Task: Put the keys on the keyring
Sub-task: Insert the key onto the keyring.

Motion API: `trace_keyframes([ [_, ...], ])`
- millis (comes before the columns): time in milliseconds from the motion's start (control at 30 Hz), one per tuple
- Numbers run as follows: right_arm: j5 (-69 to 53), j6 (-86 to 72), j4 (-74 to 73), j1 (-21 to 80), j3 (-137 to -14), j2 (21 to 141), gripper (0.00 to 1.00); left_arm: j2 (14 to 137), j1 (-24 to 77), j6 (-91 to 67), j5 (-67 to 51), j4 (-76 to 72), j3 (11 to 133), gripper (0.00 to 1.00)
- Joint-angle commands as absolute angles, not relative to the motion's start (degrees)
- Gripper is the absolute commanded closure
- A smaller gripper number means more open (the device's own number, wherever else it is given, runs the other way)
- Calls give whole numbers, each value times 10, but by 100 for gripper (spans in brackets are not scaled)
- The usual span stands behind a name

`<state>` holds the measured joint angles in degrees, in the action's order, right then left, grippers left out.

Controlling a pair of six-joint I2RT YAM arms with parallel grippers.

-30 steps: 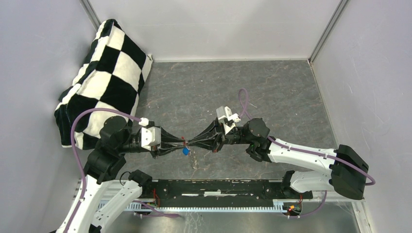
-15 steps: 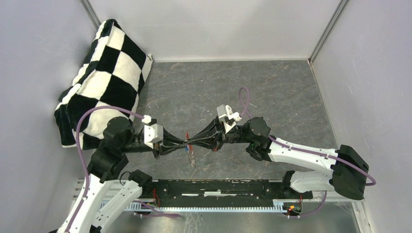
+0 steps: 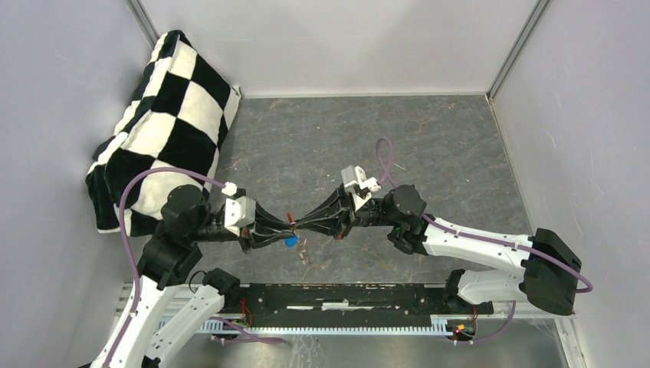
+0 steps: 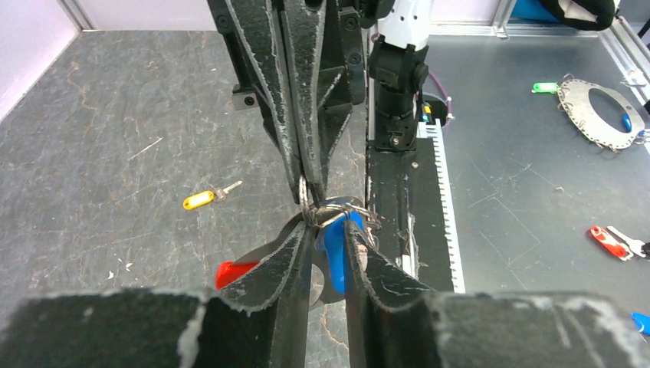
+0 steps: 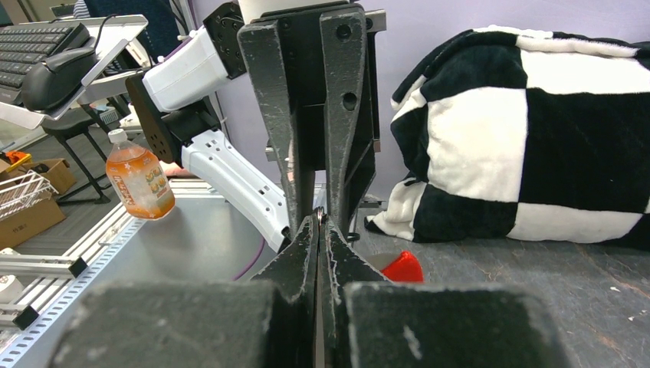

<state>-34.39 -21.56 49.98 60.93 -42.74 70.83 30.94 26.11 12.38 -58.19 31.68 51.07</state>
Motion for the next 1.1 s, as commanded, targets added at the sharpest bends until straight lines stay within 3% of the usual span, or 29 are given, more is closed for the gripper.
trace_keyframes([
  [0,-330,-209,525,612,-446,701,100,303,261,156,-609,338,527,71],
  [633,-344,-211,522,615,-448,707,100,311,260,116,-545,291,527,69],
  [767,-350,-207,515,615,-451,708,100,310,260,117,-543,291,525,81],
  [933,-372,-191,473,618,-472,718,100,310,260,134,-549,306,528,83],
  [1067,-399,-185,449,621,-488,727,100,310,260,146,-549,313,530,92],
])
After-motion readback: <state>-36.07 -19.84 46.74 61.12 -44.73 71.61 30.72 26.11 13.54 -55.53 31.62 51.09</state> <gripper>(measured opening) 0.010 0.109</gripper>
